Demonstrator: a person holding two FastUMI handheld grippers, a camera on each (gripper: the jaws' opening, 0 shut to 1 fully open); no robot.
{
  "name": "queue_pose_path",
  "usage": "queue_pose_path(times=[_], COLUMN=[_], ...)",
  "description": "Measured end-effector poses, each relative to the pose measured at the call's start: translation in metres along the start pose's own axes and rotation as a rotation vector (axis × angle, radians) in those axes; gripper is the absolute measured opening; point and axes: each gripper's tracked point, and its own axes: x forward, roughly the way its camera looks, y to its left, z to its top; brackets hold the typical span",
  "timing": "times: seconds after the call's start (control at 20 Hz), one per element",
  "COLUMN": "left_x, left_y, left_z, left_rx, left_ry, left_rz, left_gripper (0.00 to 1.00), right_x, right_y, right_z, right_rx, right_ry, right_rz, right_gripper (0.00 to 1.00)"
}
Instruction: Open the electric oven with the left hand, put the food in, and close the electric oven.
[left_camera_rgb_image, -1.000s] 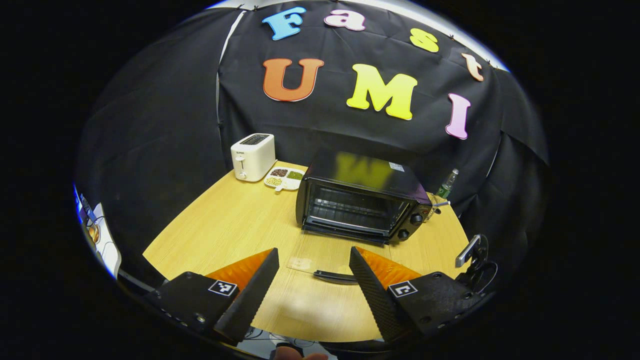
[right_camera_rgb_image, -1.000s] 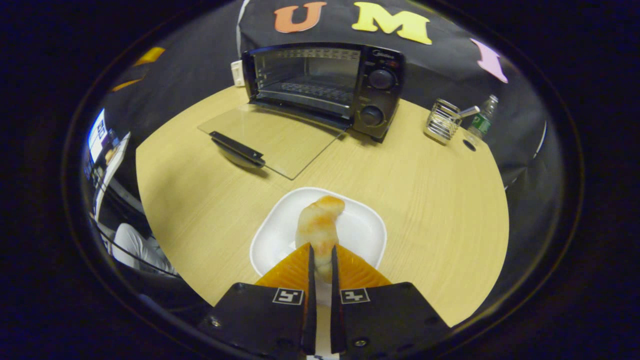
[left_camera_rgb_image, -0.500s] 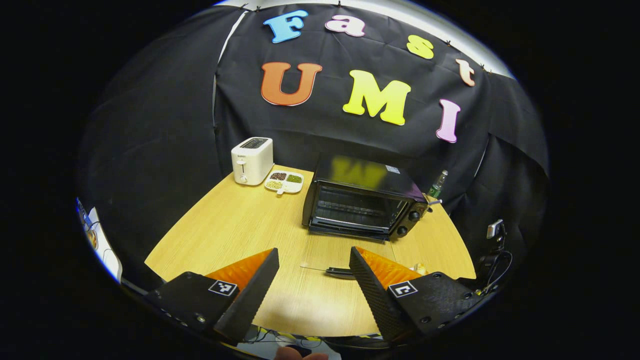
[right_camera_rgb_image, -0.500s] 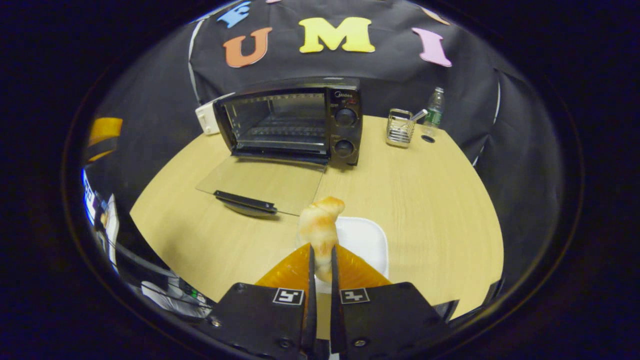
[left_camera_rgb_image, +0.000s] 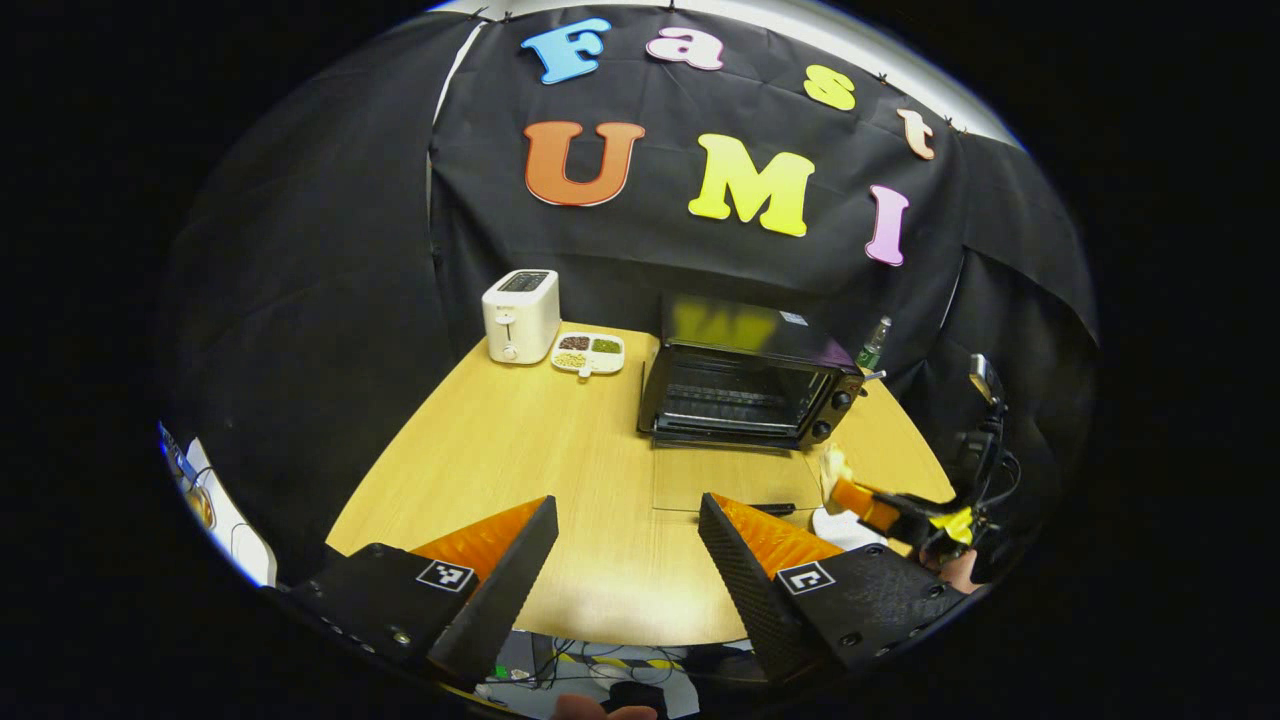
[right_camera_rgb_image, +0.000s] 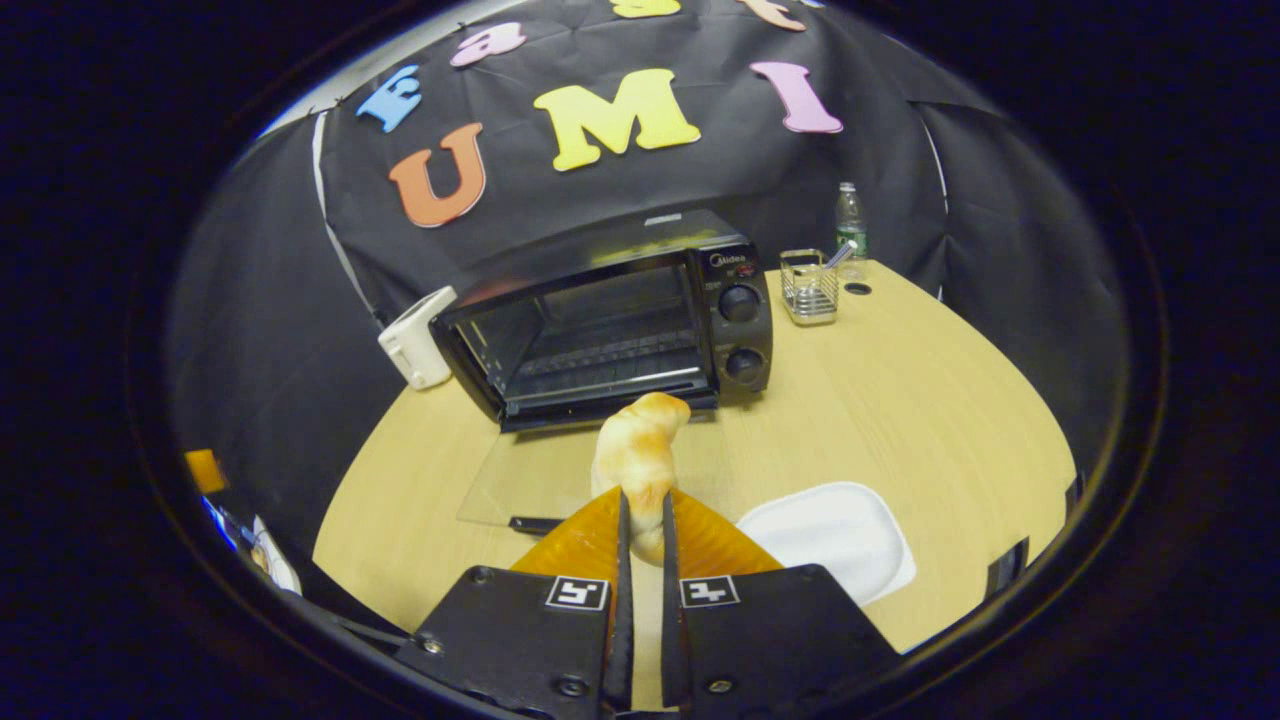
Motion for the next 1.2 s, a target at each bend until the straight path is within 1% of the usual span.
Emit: queue_pose_path(times=[0.25,0.5,0.65,0.75,0.85,1.0,1.1,1.2], left_x=[-0.016,-0.03,-0.037,-0.039,-0.039,-0.04,-0.041,-0.041], left_y=[0.016,0.046,0.065,0.074,0.079,0.083,0.088,0.09], left_z=[0.0,-0.018,-0.022,-0.023,-0.023,-0.025,-0.024,-0.024], left_rx=[-0.011,0.003,0.002,0.019,0.042,0.061,0.067,0.071], left_ry=[0.007,0.053,0.078,0.09,0.102,0.118,0.115,0.116], left_rz=[0.024,0.106,0.151,0.171,0.18,0.185,0.193,0.197], left_gripper=[0.94,0.94,0.94,0.94,0.94,0.94,0.96,0.96], right_x=[0.062,0.128,0.158,0.174,0.184,0.192,0.205,0.214], right_y=[0.033,0.046,0.051,0.056,0.061,0.068,0.068,0.066], right_z=[0.035,0.064,0.076,0.08,0.08,0.085,0.082,0.085], right_rx=[0.127,0.29,0.406,0.518,0.601,0.653,0.678,0.721], right_ry=[-0.072,-0.132,-0.171,-0.2,-0.232,-0.297,-0.294,-0.307], right_rz=[0.008,0.018,0.027,0.032,0.033,0.052,0.049,0.057], right_gripper=[0.12,0.12,0.12,0.13,0.13,0.18,0.18,0.22])
